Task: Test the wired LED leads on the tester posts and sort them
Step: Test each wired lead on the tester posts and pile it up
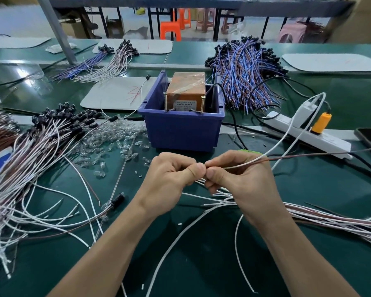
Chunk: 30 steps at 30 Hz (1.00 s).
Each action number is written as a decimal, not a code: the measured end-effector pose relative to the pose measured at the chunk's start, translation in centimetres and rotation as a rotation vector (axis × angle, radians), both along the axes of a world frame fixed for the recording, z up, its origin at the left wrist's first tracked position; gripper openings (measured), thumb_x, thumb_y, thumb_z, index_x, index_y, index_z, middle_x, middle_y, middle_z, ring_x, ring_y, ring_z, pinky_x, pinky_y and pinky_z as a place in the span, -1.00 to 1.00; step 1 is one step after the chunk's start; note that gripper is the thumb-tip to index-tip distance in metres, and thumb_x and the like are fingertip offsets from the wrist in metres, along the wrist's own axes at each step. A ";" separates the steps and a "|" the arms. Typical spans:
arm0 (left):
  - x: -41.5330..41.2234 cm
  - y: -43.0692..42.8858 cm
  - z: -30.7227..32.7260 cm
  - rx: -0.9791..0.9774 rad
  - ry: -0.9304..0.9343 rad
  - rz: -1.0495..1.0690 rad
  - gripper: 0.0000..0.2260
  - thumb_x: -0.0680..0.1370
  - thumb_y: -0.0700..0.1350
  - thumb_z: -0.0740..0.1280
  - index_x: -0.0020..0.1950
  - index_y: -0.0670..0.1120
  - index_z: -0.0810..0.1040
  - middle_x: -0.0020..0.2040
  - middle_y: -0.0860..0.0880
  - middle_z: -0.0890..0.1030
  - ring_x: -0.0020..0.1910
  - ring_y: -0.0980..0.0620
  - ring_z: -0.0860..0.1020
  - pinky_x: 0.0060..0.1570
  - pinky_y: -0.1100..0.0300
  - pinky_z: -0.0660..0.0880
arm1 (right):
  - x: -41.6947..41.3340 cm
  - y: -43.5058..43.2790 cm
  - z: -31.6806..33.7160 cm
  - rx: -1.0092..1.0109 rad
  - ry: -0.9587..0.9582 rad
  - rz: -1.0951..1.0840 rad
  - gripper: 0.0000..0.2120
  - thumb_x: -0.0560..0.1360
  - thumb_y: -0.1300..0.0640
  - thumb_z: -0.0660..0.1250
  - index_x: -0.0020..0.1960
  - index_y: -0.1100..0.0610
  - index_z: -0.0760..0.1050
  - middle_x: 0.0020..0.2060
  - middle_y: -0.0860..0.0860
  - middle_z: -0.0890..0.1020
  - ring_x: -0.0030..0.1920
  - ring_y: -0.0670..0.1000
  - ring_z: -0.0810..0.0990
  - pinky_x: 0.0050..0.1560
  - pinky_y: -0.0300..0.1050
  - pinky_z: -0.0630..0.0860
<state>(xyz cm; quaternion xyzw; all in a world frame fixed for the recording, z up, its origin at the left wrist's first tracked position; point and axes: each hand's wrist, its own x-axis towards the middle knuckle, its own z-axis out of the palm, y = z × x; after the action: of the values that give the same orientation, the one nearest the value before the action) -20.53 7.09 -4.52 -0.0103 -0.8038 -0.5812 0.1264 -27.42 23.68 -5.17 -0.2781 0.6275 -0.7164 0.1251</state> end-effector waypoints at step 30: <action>-0.1 0.7 -0.8 -0.029 0.107 0.062 -0.63 0.57 -0.07 0.41 -0.43 0.05 0.47 -0.47 0.12 0.34 -0.43 0.12 0.28 -0.38 0.23 0.25 | 0.4 -0.5 -0.1 -0.100 -0.325 0.083 -0.85 0.38 0.13 0.48 -0.22 0.23 0.66 -0.35 0.22 0.64 -0.44 0.06 0.59 -0.44 -0.18 0.52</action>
<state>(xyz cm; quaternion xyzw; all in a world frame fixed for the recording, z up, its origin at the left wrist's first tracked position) -20.61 7.81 -5.32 -0.0183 -0.8041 -0.5641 0.1868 -27.00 23.16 -5.26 -0.1902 0.5505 -0.7766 0.2403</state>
